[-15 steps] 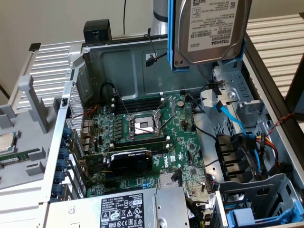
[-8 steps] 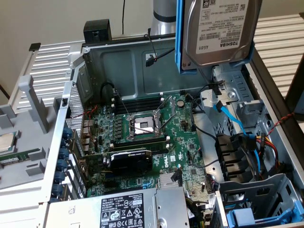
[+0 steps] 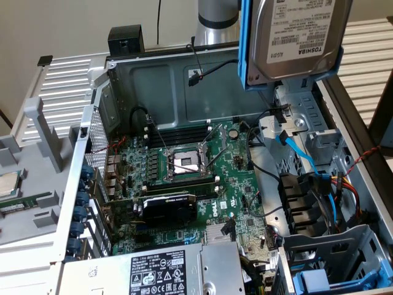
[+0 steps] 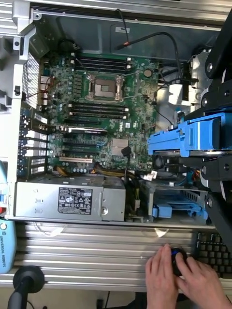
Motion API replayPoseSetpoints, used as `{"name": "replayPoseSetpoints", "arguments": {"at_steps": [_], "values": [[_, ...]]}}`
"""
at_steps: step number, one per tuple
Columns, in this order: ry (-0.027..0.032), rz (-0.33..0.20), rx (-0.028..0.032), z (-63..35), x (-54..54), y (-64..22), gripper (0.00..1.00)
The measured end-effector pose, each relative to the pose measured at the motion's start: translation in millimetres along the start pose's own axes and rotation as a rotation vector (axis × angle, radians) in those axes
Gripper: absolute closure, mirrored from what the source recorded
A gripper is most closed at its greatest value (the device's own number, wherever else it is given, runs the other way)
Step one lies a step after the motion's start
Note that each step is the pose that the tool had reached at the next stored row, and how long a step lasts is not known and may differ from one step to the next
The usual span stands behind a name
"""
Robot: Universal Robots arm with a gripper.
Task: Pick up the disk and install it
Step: 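Pick up the disk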
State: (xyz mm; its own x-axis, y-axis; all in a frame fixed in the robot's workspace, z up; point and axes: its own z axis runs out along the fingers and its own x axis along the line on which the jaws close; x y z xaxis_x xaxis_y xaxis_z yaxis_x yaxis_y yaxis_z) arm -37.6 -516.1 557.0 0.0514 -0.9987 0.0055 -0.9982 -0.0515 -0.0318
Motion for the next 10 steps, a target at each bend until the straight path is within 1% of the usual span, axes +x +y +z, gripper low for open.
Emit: {"name": "replayPoseSetpoints", "arguments": {"at_steps": [10], "values": [[-0.0051,0.0,0.0004,-9.2,17.7,-3.8,0.63]]}}
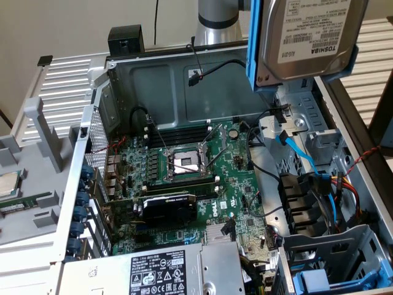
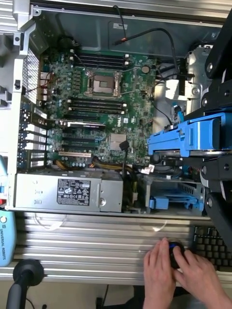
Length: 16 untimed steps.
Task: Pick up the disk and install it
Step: 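Pick up the disk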
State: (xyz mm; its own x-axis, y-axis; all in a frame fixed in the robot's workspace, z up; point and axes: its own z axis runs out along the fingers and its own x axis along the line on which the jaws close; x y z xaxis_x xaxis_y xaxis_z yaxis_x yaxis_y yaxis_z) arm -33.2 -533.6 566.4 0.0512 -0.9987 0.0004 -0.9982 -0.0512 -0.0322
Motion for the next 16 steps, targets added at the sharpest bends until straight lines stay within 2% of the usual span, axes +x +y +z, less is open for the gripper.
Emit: {"name": "replayPoseSetpoints", "arguments": {"at_steps": [4,16], "values": [[-0.0028,0.0,0.0001,-3.2,8.1,-2.0,0.63],[-0.013,0.0,0.0007,-4.4,37.0,-10.2,0.63]]}}
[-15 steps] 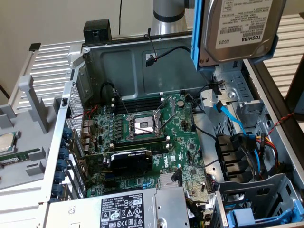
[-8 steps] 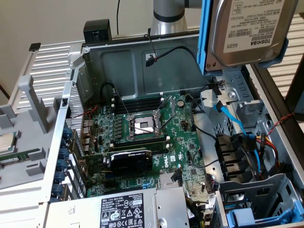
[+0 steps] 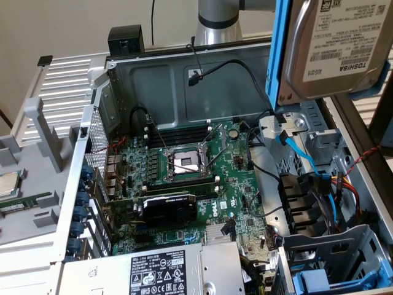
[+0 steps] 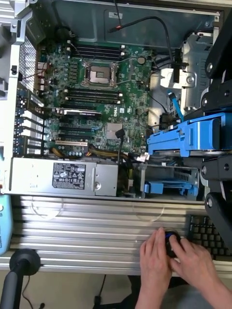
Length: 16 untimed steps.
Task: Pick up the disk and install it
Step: 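Pick up the disk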
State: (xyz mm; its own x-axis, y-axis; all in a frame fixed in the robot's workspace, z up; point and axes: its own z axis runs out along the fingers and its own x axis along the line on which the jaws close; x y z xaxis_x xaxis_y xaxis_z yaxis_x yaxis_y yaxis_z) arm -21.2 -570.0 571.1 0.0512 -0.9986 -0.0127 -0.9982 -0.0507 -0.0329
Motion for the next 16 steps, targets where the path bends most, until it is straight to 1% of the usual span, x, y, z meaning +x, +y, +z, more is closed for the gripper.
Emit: {"name": "replayPoseSetpoints", "arguments": {"at_steps": [6,13,15,16], "values": [[-0.005,0.0,0.0002,0.0,12.5,-5.0,0.63],[-0.0098,0.0,0.0005,0.3,22.2,-16.0,0.63],[-0.0128,0.002,0.0007,0.3,24.4,-17.1,0.63],[-0.0154,0.004,0.0008,0.4,25.4,-17.3,0.63]]}}
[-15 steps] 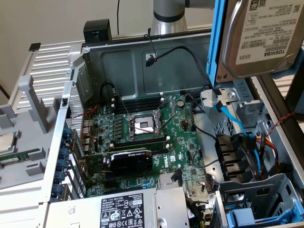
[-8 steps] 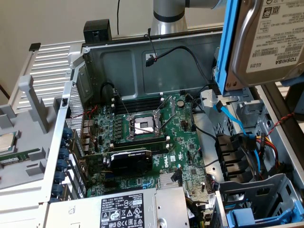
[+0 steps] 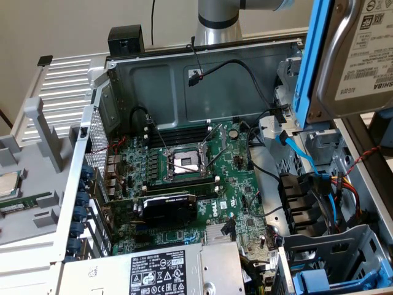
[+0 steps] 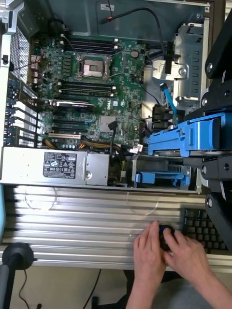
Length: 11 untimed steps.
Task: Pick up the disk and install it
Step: 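Pick up the disk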
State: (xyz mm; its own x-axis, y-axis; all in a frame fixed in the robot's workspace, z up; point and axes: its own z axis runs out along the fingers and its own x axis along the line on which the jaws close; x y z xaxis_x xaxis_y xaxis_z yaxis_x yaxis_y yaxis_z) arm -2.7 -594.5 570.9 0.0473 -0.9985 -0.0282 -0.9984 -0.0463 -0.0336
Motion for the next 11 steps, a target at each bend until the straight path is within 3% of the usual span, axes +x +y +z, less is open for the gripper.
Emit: {"name": "replayPoseSetpoints", "arguments": {"at_steps": [5,11], "values": [[-0.0155,0.017,0.0017,4.4,6.1,-0.1,0.63],[-0.0239,0.048,0.0031,13.1,12.7,0.3,0.63]]}}
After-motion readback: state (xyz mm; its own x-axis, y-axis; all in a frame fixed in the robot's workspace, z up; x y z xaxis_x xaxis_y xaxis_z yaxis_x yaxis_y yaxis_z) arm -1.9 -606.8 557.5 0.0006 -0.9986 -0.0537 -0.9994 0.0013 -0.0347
